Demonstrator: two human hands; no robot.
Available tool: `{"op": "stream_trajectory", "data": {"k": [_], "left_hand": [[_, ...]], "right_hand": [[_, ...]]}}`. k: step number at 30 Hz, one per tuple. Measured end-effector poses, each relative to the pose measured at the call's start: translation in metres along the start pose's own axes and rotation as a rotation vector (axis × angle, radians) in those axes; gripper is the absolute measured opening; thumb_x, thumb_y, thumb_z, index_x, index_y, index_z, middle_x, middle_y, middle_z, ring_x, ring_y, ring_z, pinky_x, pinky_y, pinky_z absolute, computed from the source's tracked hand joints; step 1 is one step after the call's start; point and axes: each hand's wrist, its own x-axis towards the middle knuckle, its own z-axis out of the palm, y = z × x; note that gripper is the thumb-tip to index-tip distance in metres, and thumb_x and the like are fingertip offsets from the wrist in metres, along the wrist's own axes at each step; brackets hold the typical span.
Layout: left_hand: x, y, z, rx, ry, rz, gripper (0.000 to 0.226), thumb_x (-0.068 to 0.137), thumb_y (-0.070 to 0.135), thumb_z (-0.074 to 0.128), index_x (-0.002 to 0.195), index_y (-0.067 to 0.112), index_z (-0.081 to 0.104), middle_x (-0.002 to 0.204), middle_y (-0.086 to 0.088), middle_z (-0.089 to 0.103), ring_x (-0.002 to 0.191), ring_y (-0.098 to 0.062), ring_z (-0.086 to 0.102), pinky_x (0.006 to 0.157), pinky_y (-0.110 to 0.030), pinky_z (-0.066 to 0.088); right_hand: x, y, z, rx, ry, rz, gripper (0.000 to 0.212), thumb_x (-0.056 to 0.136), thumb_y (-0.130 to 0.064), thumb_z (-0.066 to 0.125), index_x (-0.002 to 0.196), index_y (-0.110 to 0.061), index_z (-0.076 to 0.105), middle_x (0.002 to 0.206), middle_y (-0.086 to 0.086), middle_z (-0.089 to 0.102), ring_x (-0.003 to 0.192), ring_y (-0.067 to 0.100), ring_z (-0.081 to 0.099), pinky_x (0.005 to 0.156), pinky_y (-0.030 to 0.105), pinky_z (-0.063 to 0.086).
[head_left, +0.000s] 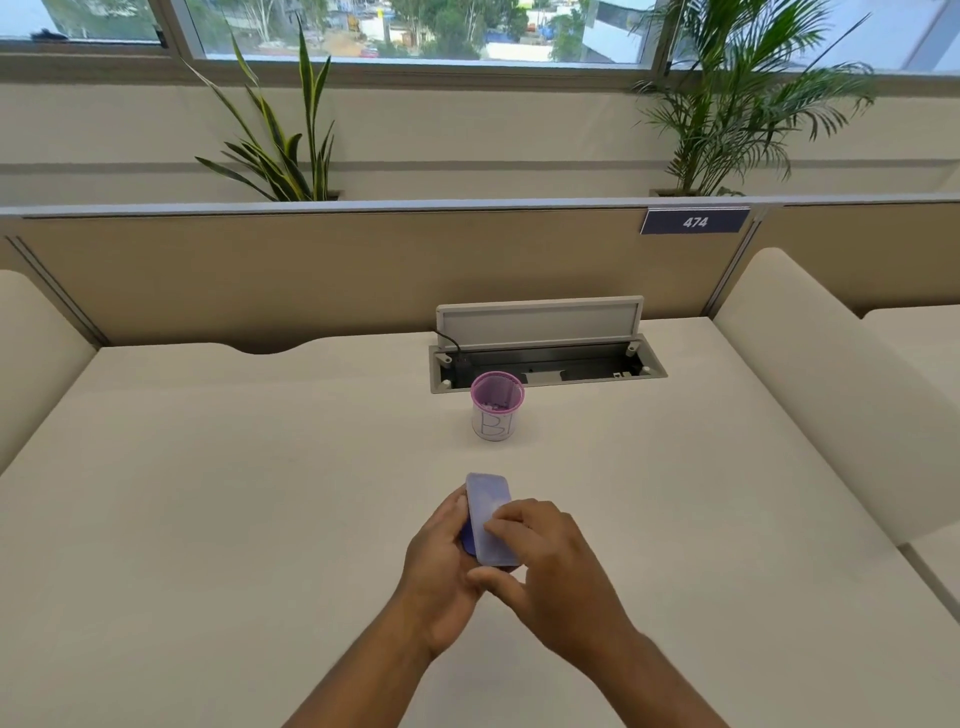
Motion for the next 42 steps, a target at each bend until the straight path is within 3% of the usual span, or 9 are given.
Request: {"op": "stream_trajectory", "data": {"k": [3,6,10,16,25,30,36,42], "left_hand": [[-0.004,-0.002,0.002,0.035,0.012,0.034,0.039,0.111,0.031,0.045,0.119,0.015,0.08,0.118,-0.02,0.079,0.103,-0.031,0.076,0.089,-0.046,0.065],[-0.008,-0.002,0.001,0.049,0.009,0.037,0.042,0.112,0.025,0.042,0.114,0.009,0.081,0.114,-0.021,0.079,0.1,-0.031,0.077,0.082,-0.039,0.065],[-0.012,0.0,0.002,0.06,0.003,0.033,0.042,0.112,0.021,0.04,0.115,0.008,0.08,0.118,-0.024,0.078,0.1,-0.03,0.077,0.082,-0.037,0.066],[-0.017,0.002,0.005,0.046,-0.018,0.041,0.041,0.11,0.012,0.04,0.11,0.006,0.081,0.106,-0.021,0.079,0.093,-0.028,0.076,0.075,-0.033,0.064],[-0.019,0.002,0.007,0.019,0.057,0.045,0.039,0.11,0.013,0.041,0.111,0.0,0.077,0.093,-0.019,0.076,0.081,-0.026,0.075,0.07,-0.034,0.065],[-0.02,0.005,0.009,0.013,0.096,0.049,0.034,0.11,0.015,0.046,0.106,0.001,0.076,0.084,-0.016,0.073,0.071,-0.024,0.072,0.065,-0.035,0.065],[-0.021,0.006,0.008,-0.04,0.086,0.032,0.033,0.107,0.012,0.05,0.097,0.004,0.081,0.083,-0.017,0.073,0.072,-0.026,0.074,0.062,-0.035,0.064],[-0.022,0.005,0.009,-0.147,0.008,0.018,0.04,0.106,0.012,0.049,0.087,0.008,0.084,0.076,-0.014,0.07,0.065,-0.02,0.071,0.057,-0.03,0.061]], "right_hand": [[-0.001,-0.005,-0.004,-0.036,0.022,-0.058,0.036,0.089,-0.049,0.071,0.108,-0.018,0.074,0.114,-0.004,0.071,0.099,0.019,0.065,0.083,0.028,0.055],[-0.003,-0.01,-0.006,-0.049,0.078,-0.107,0.033,0.091,-0.045,0.069,0.104,-0.016,0.076,0.109,-0.002,0.072,0.095,0.02,0.067,0.078,0.029,0.058],[-0.004,-0.014,-0.007,-0.119,0.131,-0.165,0.04,0.101,-0.046,0.055,0.101,-0.012,0.076,0.105,0.002,0.073,0.091,0.021,0.068,0.074,0.029,0.06],[-0.004,-0.019,-0.007,-0.199,0.174,-0.245,0.048,0.112,-0.039,0.041,0.1,-0.007,0.075,0.102,0.007,0.074,0.09,0.025,0.068,0.071,0.033,0.06],[-0.005,-0.023,-0.008,-0.135,0.179,-0.23,0.037,0.11,-0.034,0.051,0.1,-0.007,0.074,0.104,0.006,0.075,0.091,0.024,0.068,0.075,0.032,0.058],[-0.013,-0.021,-0.008,-0.12,0.158,-0.183,0.04,0.098,-0.041,0.067,0.113,-0.005,0.076,0.117,0.009,0.075,0.107,0.026,0.07,0.087,0.034,0.06],[-0.014,-0.013,-0.013,-0.098,0.192,-0.221,0.026,0.1,-0.026,0.066,0.109,-0.003,0.076,0.111,0.012,0.074,0.097,0.029,0.071,0.077,0.035,0.06],[-0.013,-0.013,-0.015,-0.16,0.21,-0.304,0.023,0.106,-0.021,0.061,0.108,-0.003,0.075,0.11,0.012,0.074,0.097,0.029,0.07,0.075,0.033,0.059]]}}
